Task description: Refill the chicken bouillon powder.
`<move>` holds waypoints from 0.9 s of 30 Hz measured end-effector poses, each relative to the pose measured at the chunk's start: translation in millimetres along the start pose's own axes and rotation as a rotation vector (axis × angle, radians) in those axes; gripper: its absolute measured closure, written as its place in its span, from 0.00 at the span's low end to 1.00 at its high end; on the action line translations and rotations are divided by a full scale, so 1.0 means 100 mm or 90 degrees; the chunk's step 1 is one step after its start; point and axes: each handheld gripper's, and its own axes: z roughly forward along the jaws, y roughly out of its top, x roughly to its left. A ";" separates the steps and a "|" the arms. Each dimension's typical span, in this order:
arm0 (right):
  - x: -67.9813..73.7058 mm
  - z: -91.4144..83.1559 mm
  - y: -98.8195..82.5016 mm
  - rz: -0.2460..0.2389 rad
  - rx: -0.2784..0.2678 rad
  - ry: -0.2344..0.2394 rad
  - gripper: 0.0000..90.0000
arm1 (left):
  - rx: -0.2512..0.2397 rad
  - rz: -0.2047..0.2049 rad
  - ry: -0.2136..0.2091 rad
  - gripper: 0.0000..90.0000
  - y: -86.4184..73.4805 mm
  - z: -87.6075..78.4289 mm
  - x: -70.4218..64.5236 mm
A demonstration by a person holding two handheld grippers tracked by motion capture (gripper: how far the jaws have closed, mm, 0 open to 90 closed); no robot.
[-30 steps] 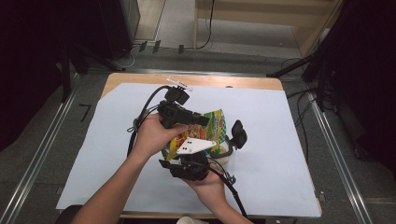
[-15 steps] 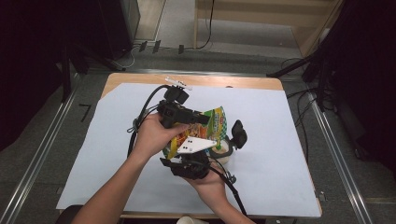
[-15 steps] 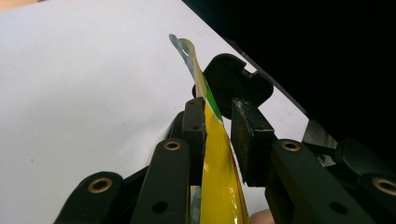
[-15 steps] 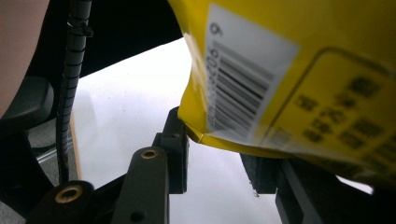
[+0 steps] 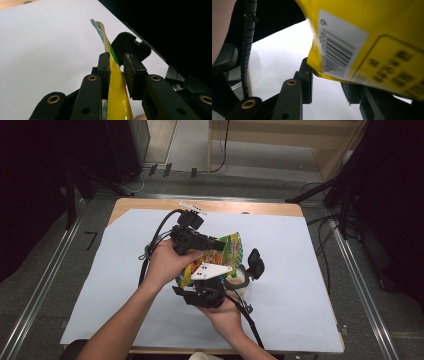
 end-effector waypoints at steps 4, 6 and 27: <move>-0.01 0.00 0.02 0.025 0.003 0.018 0.74 | 0.000 -0.006 -0.001 0.84 0.01 0.00 0.03; -0.01 0.00 0.03 0.014 0.009 0.006 0.73 | -0.002 -0.009 -0.008 0.84 0.01 0.01 0.05; 0.00 0.00 0.08 0.014 0.033 0.013 0.73 | 0.012 -0.044 -0.023 0.83 0.02 0.01 0.16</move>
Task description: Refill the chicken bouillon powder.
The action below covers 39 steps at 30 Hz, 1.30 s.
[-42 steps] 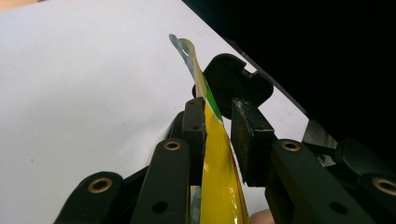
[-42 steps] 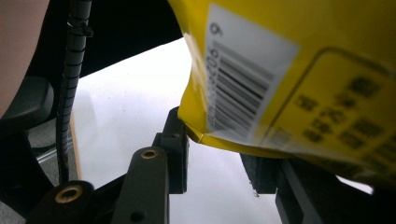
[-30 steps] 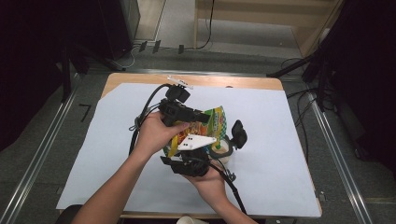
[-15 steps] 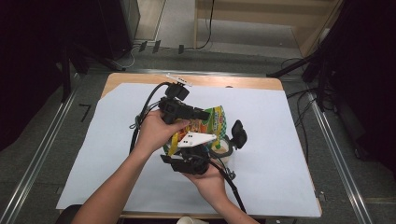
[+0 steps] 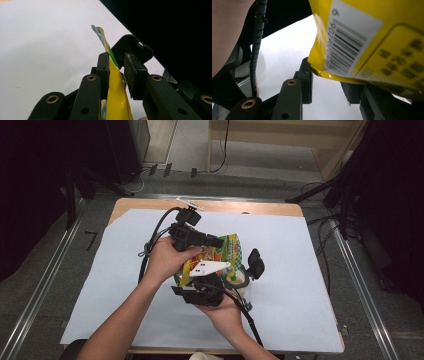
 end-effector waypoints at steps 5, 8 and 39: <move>0.00 0.00 0.00 -0.004 0.001 0.000 0.73 | -0.002 0.002 -0.002 0.83 -0.01 0.00 -0.01; -0.01 0.00 0.00 -0.005 0.004 0.001 0.73 | -0.002 0.003 -0.002 0.83 -0.01 0.00 -0.01; 0.07 -0.01 -0.03 -0.021 0.005 0.010 0.74 | 0.016 -0.022 -0.013 0.83 -0.06 -0.01 0.03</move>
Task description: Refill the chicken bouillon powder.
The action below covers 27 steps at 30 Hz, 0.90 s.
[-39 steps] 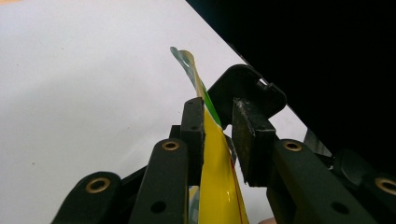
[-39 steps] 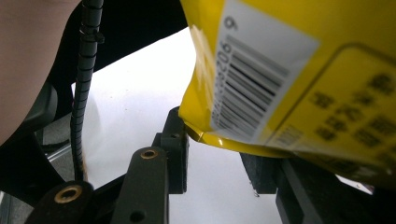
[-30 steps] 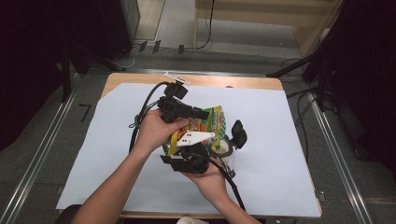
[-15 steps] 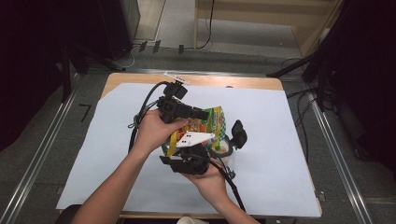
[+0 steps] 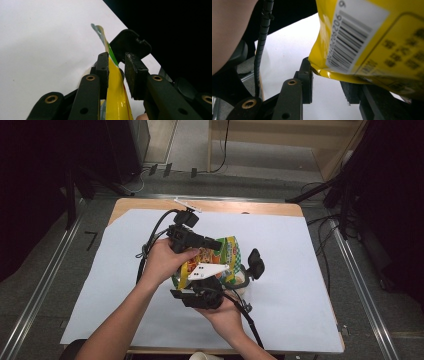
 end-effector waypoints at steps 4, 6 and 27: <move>-0.02 0.01 -0.01 0.000 0.005 -0.004 0.74 | 0.003 0.004 0.003 0.84 0.00 0.01 0.00; -0.02 0.01 -0.01 -0.001 0.005 -0.006 0.74 | 0.002 0.007 0.005 0.85 0.00 0.01 -0.01; 0.01 -0.01 0.00 0.000 0.001 -0.004 0.74 | 0.006 0.027 0.015 0.88 0.02 -0.01 -0.07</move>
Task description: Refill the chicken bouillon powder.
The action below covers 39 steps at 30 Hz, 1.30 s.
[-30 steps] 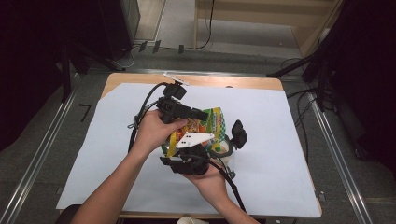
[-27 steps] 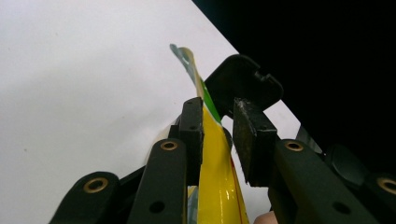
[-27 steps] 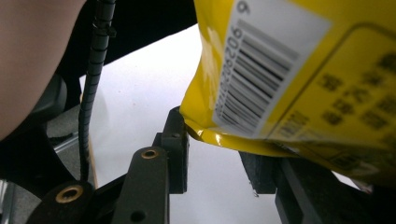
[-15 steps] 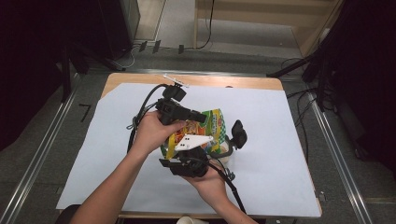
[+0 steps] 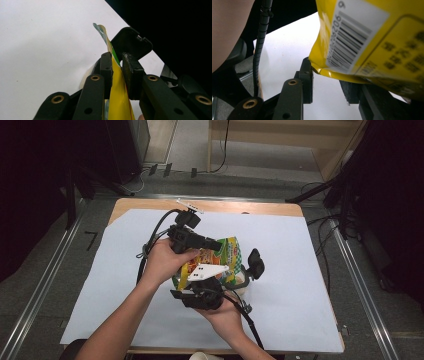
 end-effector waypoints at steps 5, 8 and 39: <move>0.00 0.01 -0.01 -0.001 0.003 -0.002 0.74 | 0.001 0.000 0.001 0.88 0.00 0.01 0.01; 0.00 0.00 -0.01 0.001 0.001 -0.002 0.74 | 0.001 0.003 0.004 0.88 0.00 0.00 -0.02; 0.01 0.00 -0.02 -0.013 -0.004 -0.002 0.76 | 0.001 0.015 0.013 0.88 0.00 0.00 -0.07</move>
